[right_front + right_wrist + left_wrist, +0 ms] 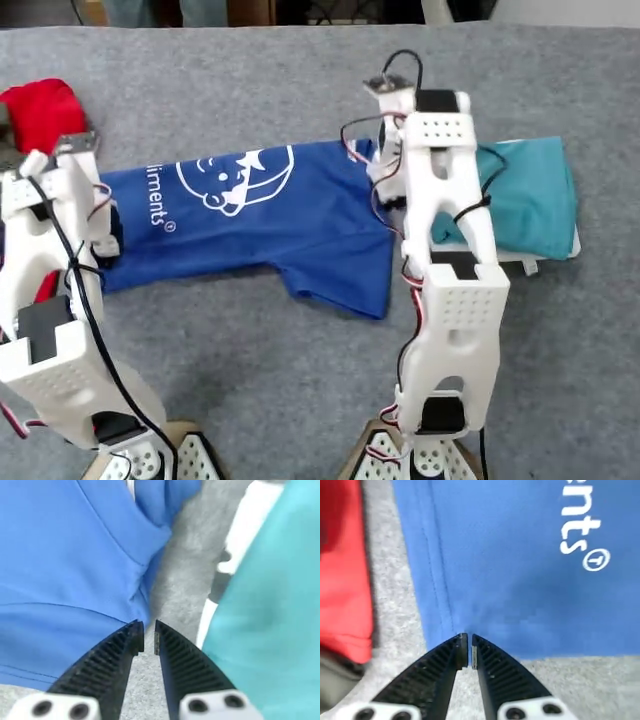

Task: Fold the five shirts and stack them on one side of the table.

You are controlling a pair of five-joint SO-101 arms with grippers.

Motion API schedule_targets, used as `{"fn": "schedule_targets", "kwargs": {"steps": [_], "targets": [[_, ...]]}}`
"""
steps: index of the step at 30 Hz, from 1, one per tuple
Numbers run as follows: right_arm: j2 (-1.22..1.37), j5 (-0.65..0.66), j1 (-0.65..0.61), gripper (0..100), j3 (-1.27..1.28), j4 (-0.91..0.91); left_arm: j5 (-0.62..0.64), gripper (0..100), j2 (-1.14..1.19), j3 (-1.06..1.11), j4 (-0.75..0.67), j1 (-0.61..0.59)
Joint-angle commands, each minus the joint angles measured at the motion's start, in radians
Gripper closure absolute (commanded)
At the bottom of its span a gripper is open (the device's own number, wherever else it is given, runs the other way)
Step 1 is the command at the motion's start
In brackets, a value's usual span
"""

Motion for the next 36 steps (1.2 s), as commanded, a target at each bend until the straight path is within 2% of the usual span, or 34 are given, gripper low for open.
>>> {"fn": "schedule_targets", "kwargs": {"steps": [1, 5, 12, 17, 23, 36], "targets": [[-0.005, -0.002, -0.014, 94.2, -0.143, 0.021, -0.011, 95, -0.055, -0.163, 0.086, -0.004], [0.041, -0.002, -0.035, 94.2, -0.185, -0.066, -0.002, 95, -0.043, -0.298, 0.068, 0.005], [0.216, -0.002, -0.094, 94.2, -0.205, -0.160, -0.002, 95, 0.143, -0.306, -0.172, 0.093], [0.343, 0.002, -0.038, 94.2, -0.317, -0.199, 0.000, 95, 0.368, -0.343, -0.344, 0.096], [0.464, 0.003, 0.037, 94.2, -0.526, -0.163, 0.000, 95, 0.483, -0.489, -0.269, 0.074], [0.527, 0.005, 0.040, 94.2, -0.862, 0.084, 0.000, 95, 0.456, -0.495, -0.247, 0.076]]}}
